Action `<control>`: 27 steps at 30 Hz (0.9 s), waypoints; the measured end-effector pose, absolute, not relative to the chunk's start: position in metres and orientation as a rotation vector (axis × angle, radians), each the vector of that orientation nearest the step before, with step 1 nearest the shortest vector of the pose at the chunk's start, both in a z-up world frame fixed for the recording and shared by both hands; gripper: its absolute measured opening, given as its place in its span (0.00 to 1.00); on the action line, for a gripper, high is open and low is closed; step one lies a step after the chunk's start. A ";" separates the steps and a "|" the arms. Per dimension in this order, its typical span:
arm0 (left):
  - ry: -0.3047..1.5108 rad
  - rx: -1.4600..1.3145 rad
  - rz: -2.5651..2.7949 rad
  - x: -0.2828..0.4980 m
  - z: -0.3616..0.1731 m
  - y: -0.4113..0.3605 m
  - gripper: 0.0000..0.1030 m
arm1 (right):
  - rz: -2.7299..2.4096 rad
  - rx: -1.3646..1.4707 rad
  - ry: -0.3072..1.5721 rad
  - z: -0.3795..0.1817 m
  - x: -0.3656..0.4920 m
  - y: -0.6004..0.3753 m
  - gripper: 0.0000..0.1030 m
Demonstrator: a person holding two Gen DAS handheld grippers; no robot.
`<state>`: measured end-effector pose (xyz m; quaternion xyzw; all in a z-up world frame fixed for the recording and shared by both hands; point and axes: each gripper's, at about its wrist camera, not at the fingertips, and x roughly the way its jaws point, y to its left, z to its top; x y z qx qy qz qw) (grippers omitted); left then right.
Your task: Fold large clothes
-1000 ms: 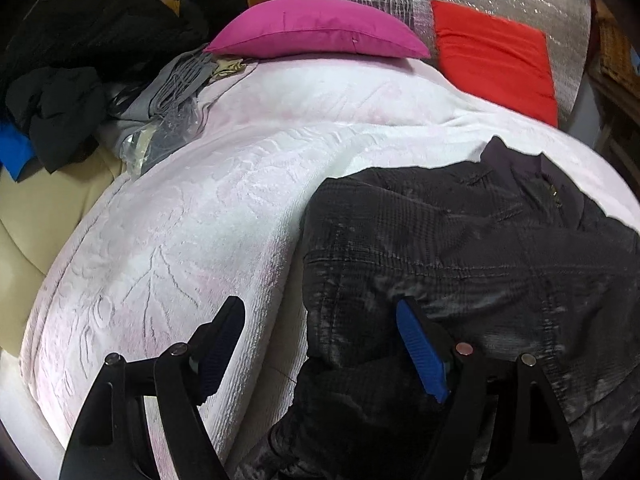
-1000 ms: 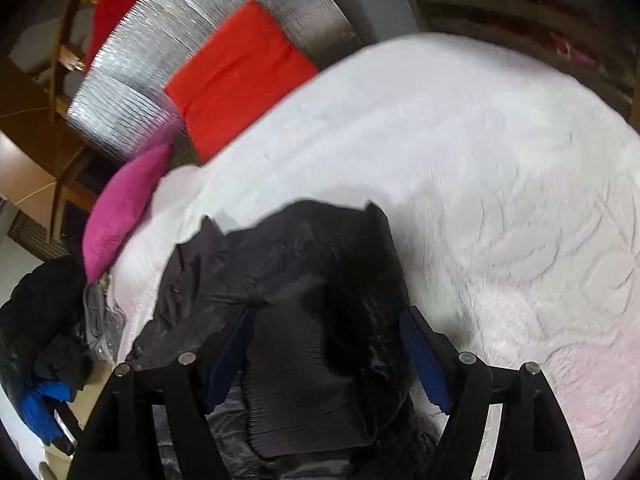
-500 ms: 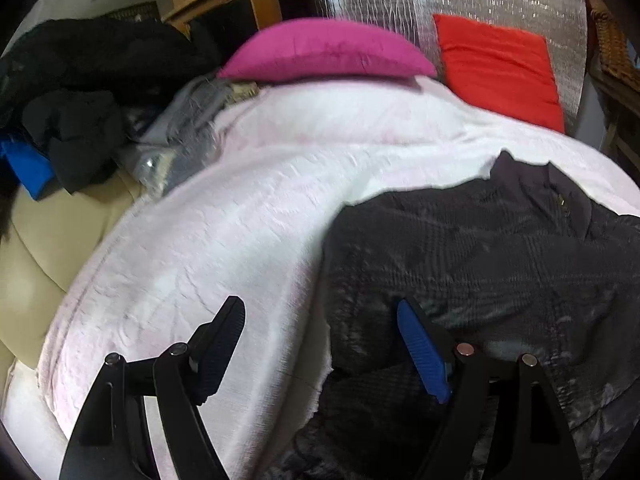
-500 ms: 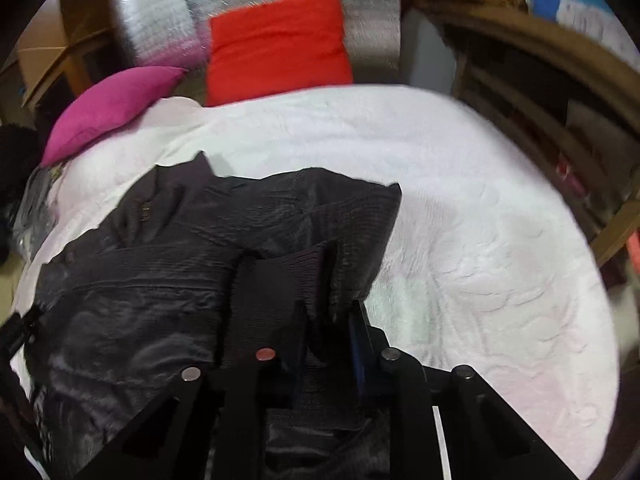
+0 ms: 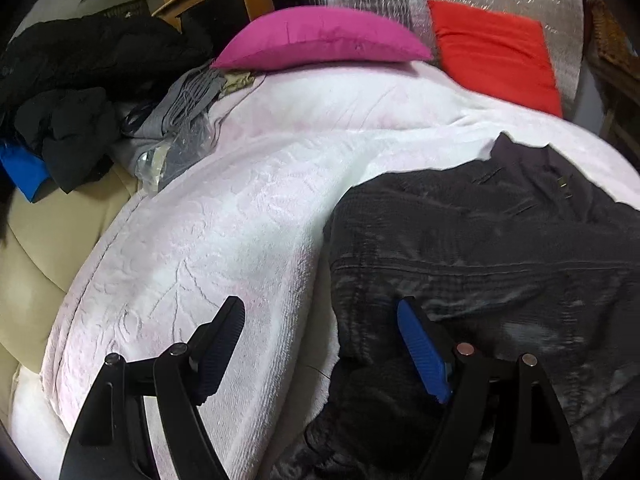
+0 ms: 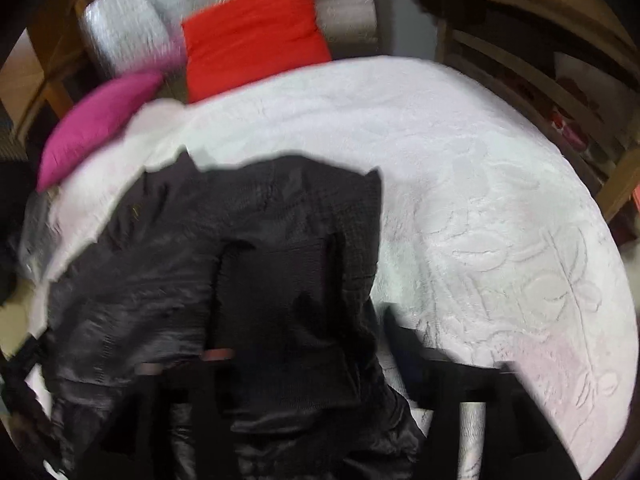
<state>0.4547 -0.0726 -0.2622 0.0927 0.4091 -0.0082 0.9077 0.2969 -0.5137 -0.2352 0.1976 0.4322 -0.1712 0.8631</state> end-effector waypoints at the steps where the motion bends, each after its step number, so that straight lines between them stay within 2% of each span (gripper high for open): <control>1: 0.830 0.194 -0.026 0.450 -0.259 -0.074 0.77 | -0.362 0.420 0.875 -0.229 0.292 -0.514 0.68; 4: 0.781 0.201 -0.074 0.434 -0.248 -0.079 0.77 | -0.338 0.429 0.796 -0.213 0.273 -0.513 0.68; 11: 0.767 0.235 -0.209 0.412 -0.248 -0.105 0.77 | -0.221 0.358 0.767 -0.204 0.276 -0.467 0.66; 14: 0.805 0.297 -0.213 0.413 -0.260 -0.118 0.77 | -0.189 0.328 0.809 -0.216 0.282 -0.452 0.58; 18: 0.878 0.310 -0.199 0.418 -0.277 -0.123 0.78 | -0.194 0.250 0.959 -0.249 0.305 -0.436 0.58; 22: 0.876 0.335 -0.171 0.419 -0.279 -0.121 0.89 | -0.193 0.179 0.989 -0.250 0.306 -0.425 0.58; 24: 0.889 0.316 -0.141 0.421 -0.283 -0.118 0.96 | -0.197 0.204 0.951 -0.243 0.303 -0.425 0.58; 27: 0.940 0.239 -0.124 0.427 -0.288 -0.109 1.00 | -0.182 0.185 0.843 -0.226 0.298 -0.419 0.59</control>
